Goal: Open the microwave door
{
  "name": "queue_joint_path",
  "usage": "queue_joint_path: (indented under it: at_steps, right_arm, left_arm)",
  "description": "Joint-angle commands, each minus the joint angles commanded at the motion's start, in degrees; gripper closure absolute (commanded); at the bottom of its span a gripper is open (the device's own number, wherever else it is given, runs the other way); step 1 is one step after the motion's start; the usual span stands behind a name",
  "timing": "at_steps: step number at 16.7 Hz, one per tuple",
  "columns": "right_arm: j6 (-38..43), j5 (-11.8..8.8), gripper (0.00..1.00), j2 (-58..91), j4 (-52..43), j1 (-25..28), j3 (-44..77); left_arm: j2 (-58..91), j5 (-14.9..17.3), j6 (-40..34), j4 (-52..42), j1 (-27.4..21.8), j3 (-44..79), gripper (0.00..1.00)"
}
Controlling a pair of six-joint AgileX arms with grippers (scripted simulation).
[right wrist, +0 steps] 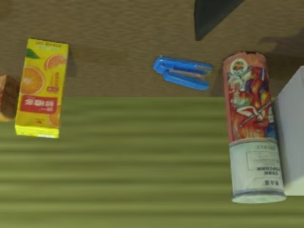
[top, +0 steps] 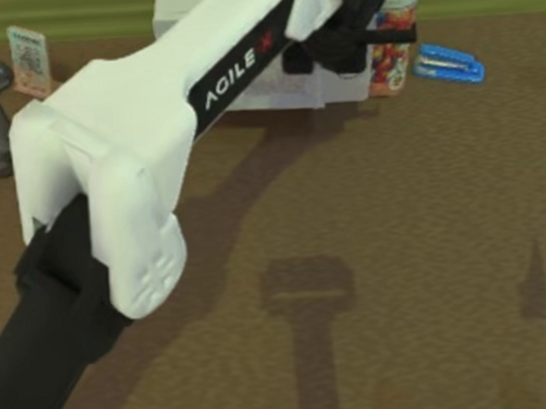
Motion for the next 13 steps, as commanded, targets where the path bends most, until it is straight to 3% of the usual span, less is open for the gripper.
queue_joint_path:
  at_steps: [5,13]
  right_arm:
    - [0.00,0.00,0.00,0.00,0.00,0.00,0.00]
    - [0.00,0.00,0.00,0.00,0.00,0.00,0.00]
  left_arm:
    - [3.24,3.75,-1.83,-10.64,1.14,10.13,1.00]
    - [3.33,3.88,-1.89,-10.94,1.18,10.42,1.00]
